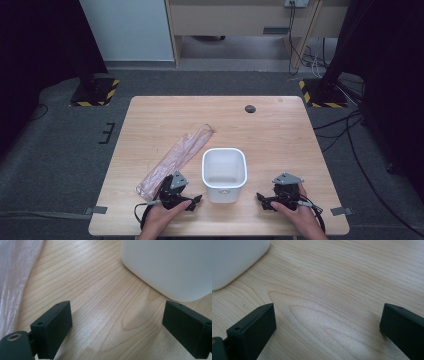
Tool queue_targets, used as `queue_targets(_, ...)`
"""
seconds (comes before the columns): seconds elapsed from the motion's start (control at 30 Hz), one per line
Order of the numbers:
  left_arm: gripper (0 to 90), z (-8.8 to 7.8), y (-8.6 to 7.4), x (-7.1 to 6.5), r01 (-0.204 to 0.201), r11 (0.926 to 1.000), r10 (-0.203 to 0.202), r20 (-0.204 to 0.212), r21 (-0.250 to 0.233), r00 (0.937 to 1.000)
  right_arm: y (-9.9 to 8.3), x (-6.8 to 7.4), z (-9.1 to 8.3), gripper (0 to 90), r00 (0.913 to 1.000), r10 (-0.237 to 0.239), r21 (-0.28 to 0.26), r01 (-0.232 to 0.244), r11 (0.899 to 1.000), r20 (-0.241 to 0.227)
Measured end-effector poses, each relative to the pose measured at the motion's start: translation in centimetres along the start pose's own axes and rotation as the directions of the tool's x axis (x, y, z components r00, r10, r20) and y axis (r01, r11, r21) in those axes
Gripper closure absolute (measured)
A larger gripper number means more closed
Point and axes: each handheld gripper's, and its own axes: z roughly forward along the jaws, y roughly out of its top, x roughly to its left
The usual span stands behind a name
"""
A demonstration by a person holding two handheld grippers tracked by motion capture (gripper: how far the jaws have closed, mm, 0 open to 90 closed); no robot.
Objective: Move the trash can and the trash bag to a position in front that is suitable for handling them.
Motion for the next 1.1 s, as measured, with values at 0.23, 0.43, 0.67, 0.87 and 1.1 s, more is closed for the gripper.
queue_targets(0.23,8.1,0.2,0.1,-0.7,-0.031,0.9994,0.031,-0.042,0.016,0.9986,0.0,0.0,0.1,0.7,1.0000,0.000,-0.001,0.000,1.000,-0.004)
queue_targets(0.43,8.7,0.3,0.2,-0.8,-0.016,0.9998,0.017,-0.059,0.014,0.9981,0.2,-0.1,0.1,1.2,0.9998,0.003,-0.004,-0.003,1.000,-0.019)
queue_targets(0.67,11.6,-0.3,0.3,-1.1,-0.004,0.9988,0.002,-0.034,-0.049,0.9994,0.7,-0.7,-0.9,7.4,0.9992,0.032,-0.059,-0.033,0.998,-0.025)
queue_targets(0.87,12.2,-1.3,1.1,-2.5,-0.029,0.9925,0.028,-0.009,-0.119,0.9996,1.1,0.3,-1.7,10.2,0.9987,-0.020,-0.082,0.016,0.997,-0.047)
queue_targets(1.1,14.1,-2.5,1.4,-3.4,-0.044,0.9832,0.050,0.029,-0.177,0.9983,2.2,2.4,-2.9,9.0,0.9922,-0.082,-0.147,0.068,0.987,-0.094)
